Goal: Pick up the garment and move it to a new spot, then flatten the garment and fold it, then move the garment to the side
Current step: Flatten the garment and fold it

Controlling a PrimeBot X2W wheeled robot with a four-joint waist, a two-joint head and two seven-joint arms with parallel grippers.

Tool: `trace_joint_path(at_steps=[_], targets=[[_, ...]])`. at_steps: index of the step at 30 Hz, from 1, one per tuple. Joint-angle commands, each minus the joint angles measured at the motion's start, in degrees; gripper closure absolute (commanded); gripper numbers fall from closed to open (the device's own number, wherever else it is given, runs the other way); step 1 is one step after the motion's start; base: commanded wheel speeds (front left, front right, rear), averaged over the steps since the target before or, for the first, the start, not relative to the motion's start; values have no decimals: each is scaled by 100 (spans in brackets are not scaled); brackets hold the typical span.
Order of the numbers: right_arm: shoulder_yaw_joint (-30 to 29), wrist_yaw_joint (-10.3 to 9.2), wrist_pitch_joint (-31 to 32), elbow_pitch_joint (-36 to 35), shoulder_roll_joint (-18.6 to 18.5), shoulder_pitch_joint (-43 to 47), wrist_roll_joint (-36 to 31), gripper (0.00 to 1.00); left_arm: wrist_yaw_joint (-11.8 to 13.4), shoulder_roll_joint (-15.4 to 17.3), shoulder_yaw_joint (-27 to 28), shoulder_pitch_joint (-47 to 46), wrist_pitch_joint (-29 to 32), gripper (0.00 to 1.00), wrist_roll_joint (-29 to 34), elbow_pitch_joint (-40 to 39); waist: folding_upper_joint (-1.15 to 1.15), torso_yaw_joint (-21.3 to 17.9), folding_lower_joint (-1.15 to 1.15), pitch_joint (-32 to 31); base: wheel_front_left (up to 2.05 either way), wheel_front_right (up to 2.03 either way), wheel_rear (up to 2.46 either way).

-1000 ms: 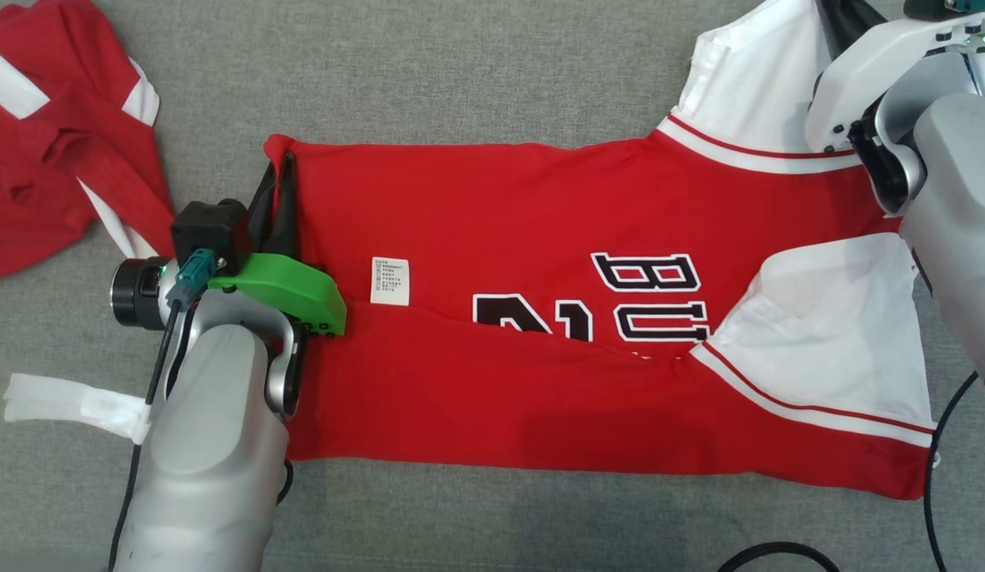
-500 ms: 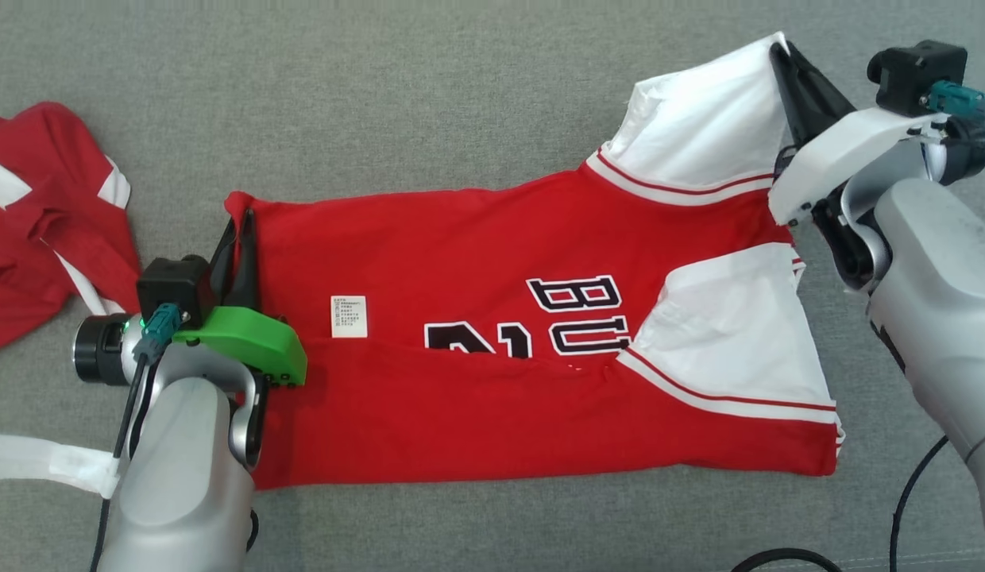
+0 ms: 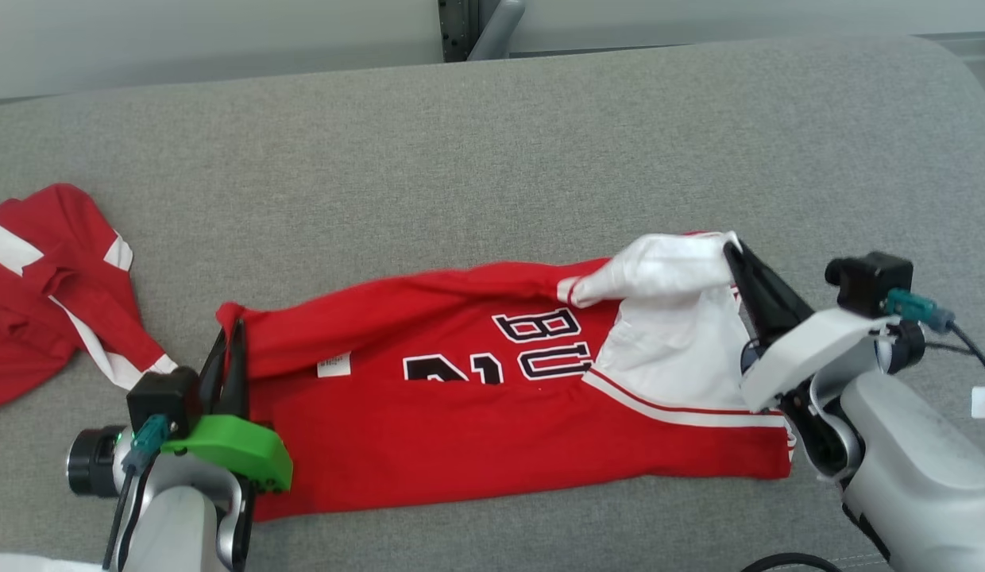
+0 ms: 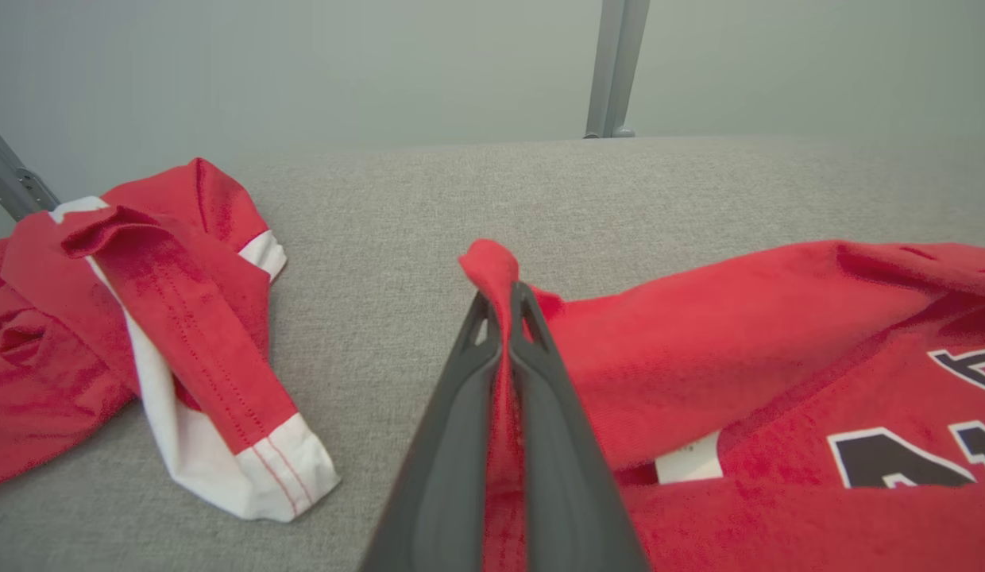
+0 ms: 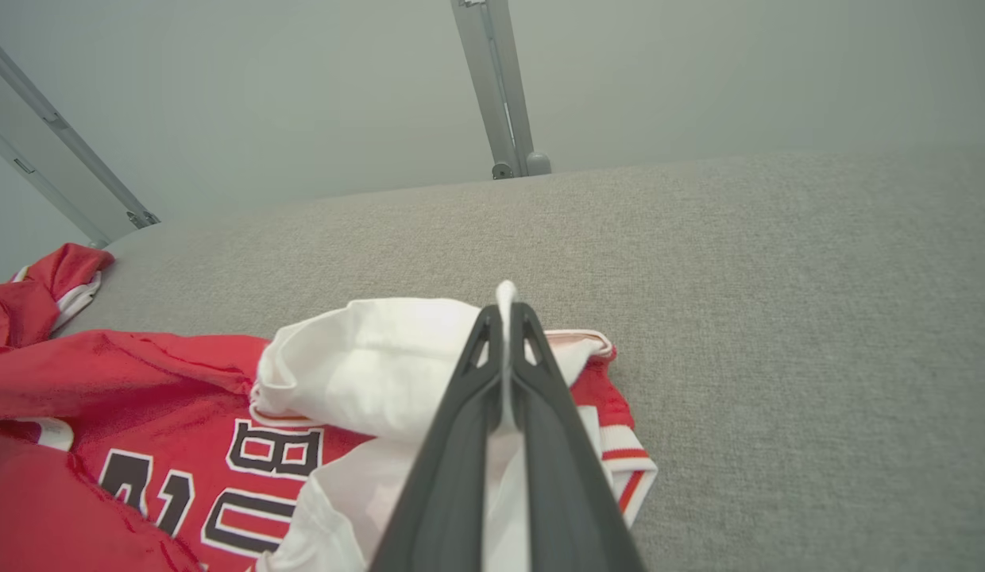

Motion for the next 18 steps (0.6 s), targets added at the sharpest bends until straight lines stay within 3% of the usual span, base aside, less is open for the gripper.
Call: trace_joint_path(at_steps=[1, 18], targets=[[-46, -9, -9, -48, 25, 238, 30, 100, -12, 8, 91, 214, 3, 100, -35, -12, 1, -53, 0, -118, 0, 0, 0], [-806, -9, -10, -637, 441, 1372, -171, 100, -90, -99, 449, 923, 3, 100, 100, -180, 1, -184, 0, -519, 0, 0, 0]])
